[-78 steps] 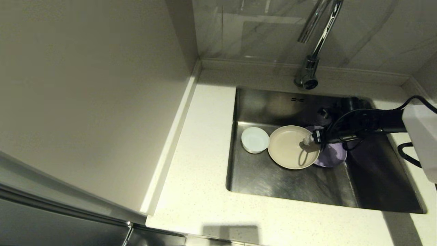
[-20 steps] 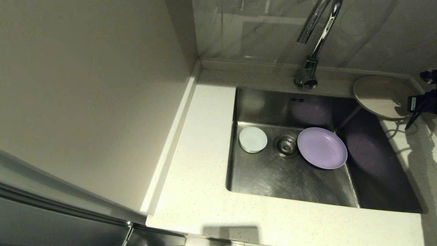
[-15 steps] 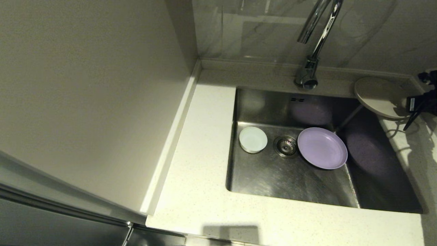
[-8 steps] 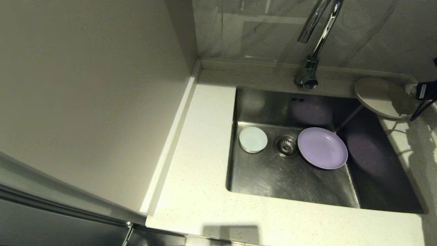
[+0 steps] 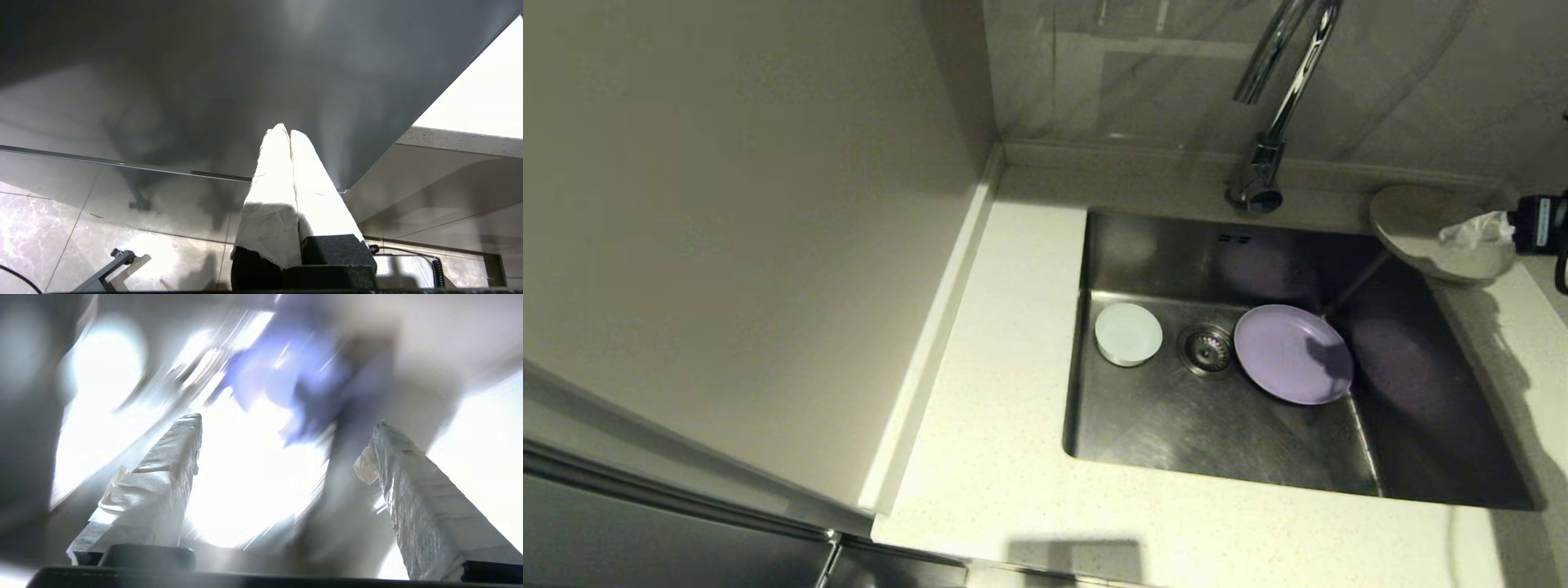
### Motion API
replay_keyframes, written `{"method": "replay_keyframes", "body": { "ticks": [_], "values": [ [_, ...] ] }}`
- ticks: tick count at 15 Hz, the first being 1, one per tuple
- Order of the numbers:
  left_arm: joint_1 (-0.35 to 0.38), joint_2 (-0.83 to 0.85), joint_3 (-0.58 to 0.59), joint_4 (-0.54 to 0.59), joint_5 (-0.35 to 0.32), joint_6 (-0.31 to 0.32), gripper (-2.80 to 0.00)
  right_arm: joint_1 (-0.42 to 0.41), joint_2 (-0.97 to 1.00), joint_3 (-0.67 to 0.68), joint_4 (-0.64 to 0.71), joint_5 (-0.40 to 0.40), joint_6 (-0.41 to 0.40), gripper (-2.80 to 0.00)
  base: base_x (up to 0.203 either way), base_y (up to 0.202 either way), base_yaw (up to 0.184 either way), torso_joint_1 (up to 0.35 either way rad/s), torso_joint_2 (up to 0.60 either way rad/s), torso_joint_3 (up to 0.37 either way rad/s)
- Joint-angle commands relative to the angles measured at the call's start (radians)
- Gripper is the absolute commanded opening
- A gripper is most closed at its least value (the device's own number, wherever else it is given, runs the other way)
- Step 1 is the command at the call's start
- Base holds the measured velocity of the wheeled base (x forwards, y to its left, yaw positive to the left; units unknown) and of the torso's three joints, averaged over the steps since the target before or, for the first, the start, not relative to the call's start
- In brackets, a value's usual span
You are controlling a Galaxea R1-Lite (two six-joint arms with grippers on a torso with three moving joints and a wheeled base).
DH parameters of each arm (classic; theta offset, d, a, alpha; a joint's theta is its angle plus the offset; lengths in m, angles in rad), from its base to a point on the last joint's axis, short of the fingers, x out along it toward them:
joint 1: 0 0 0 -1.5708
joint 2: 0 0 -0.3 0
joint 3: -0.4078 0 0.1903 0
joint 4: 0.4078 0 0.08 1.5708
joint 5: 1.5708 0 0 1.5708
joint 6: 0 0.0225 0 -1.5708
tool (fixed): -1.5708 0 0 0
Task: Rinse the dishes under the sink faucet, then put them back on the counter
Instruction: Put a plate back to the table from the sink
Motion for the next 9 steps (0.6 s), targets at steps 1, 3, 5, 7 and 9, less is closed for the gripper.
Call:
{"method": "replay_keyframes", "body": {
  "ticks": [1,3,5,7,9],
  "values": [
    [0.0,-0.002,0.0,0.0,0.001,0.0,-2.8,0.158,-0.12,0.011,0.383,-0.062,0.048,0.0,0.0,0.0,0.0,0.0,0.0,0.0],
    [0.0,-0.002,0.0,0.0,0.001,0.0,-2.8,0.249,-0.12,0.02,0.483,-0.09,0.071,0.0,0.0,0.0,0.0,0.0,0.0,0.0],
    [0.0,-0.002,0.0,0.0,0.001,0.0,-2.8,0.287,-0.077,0.043,0.496,-0.096,0.014,0.0,0.0,0.0,0.0,0.0,0.0,0.0],
    [0.0,-0.002,0.0,0.0,0.001,0.0,-2.8,0.296,-0.032,0.076,0.492,-0.101,-0.133,0.0,0.0,0.0,0.0,0.0,0.0,0.0],
    [0.0,-0.002,0.0,0.0,0.001,0.0,-2.8,0.301,0.021,0.088,0.47,-0.099,-0.214,0.0,0.0,0.0,0.0,0.0,0.0,0.0]
  ]
}}
